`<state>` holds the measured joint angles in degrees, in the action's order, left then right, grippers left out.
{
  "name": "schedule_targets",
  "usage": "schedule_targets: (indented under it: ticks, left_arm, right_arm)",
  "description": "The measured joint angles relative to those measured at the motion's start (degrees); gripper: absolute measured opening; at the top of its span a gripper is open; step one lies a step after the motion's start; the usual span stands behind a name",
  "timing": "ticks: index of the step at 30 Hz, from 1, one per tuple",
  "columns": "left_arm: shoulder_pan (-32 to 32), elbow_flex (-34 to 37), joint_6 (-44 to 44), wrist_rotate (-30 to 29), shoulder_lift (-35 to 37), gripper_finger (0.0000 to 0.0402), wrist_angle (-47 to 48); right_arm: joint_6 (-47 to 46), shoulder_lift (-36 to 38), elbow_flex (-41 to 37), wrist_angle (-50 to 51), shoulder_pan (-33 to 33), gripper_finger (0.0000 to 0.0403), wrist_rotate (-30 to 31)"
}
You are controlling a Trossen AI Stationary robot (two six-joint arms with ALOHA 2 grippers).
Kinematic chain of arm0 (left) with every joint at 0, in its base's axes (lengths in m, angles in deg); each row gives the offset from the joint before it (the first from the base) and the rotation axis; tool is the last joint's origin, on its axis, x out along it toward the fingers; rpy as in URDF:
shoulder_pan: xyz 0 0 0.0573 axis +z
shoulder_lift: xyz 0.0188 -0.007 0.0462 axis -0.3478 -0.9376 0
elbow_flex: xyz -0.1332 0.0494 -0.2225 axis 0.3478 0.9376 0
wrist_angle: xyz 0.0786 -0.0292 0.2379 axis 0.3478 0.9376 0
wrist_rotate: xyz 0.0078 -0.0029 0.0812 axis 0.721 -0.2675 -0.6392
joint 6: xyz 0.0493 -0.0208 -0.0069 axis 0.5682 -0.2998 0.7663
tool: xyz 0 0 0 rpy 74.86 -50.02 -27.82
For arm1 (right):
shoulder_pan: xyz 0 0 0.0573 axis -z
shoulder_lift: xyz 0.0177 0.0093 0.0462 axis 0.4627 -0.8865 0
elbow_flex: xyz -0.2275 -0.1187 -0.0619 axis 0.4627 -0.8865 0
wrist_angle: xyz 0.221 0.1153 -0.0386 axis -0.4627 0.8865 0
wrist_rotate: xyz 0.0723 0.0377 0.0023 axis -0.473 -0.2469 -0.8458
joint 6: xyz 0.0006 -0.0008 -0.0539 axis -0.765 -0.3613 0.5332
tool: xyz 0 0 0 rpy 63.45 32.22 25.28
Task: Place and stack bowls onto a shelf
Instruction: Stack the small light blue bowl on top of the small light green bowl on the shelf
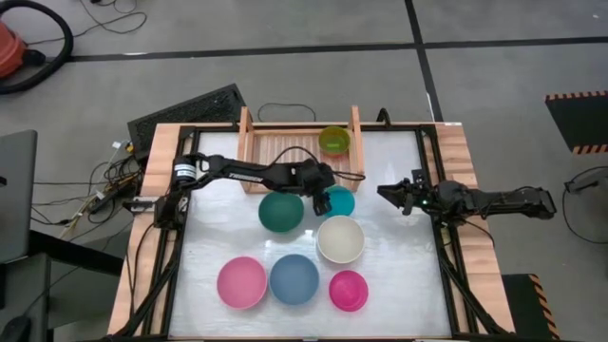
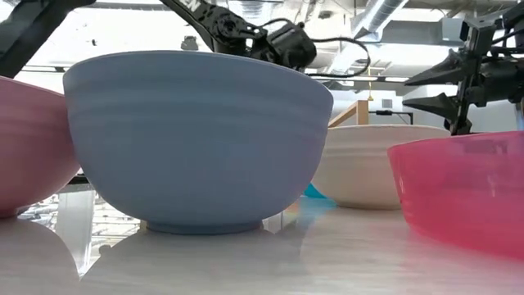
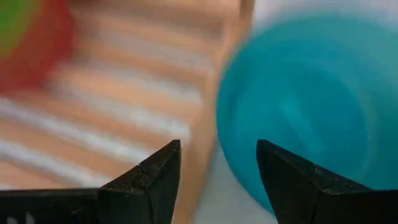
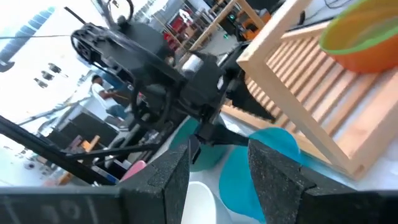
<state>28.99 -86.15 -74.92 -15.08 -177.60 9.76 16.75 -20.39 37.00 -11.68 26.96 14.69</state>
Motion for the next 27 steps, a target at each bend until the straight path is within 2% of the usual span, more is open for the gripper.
schedule_targets:
  ticks: [3, 6, 15, 20, 27]
  left_arm:
    - [0.2, 0.0, -0.6, 1.4, -1.1, 0.0191, 1.6]
    - [0.3, 0.0, -1.2, 2.1, -1.5, 0.0170, 2.0]
    - [0.4, -1.1, -2.8, 4.0, -1.8, 0.0012, 2.9]
    - [0.0, -5.5, -2.9, 4.4, -1.8, 0.0002, 3.9]
    - [1.2, -14.5, -0.2, 2.0, -1.8, 0.0000, 11.6]
  right_arm:
    - [-0.1, -0.3, 0.0, -0.1, 0.0, 0.0189, 0.0]
    - [-0.4, -0.9, 0.0, -0.1, 0.0, 0.0189, 0.0]
    - [-1.3, -1.6, 0.0, -0.2, 0.0, 0.0189, 0.0]
    - [-1.3, -1.6, 0.0, -0.2, 0.0, 0.0189, 0.0]
    - [-1.3, -1.6, 0.0, -0.2, 0.0, 0.0189, 0.0]
